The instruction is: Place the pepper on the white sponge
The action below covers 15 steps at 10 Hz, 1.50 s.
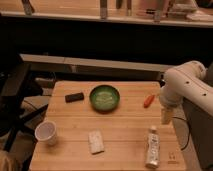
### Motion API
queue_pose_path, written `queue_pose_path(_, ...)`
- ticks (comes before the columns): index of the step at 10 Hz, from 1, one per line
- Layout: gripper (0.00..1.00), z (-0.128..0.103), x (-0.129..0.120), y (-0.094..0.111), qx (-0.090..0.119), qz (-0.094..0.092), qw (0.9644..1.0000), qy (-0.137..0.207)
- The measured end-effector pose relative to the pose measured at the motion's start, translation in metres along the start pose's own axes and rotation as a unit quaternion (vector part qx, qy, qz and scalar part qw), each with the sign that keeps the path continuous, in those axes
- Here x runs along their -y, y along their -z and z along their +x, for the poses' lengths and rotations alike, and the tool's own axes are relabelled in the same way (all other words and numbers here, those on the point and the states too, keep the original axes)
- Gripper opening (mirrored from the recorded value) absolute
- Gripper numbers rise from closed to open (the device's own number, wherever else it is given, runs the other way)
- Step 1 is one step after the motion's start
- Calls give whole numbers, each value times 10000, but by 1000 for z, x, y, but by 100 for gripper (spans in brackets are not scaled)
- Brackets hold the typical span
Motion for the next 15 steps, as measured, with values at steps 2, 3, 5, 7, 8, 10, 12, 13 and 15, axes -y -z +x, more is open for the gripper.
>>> queue_pose_path(2, 80, 0, 0, 0, 0, 0, 10000, 0)
queue_pose_path(3, 80, 0, 0, 0, 0, 0, 10000, 1)
queue_pose_path(5, 80, 0, 0, 0, 0, 0, 10000, 0)
queue_pose_path(7, 80, 0, 0, 0, 0, 0, 10000, 0)
queue_pose_path(8, 80, 0, 0, 0, -1, 1, 10000, 1)
queue_pose_path(10, 80, 0, 1, 0, 3, 9, 10000, 0)
queue_pose_path(12, 80, -1, 13, -6, -7, 96, 9999, 37)
queue_pose_path(13, 80, -5, 23, -9, -1, 144, 9999, 95)
queue_pose_path(15, 80, -3, 22, -11, 1, 168, 9998, 104)
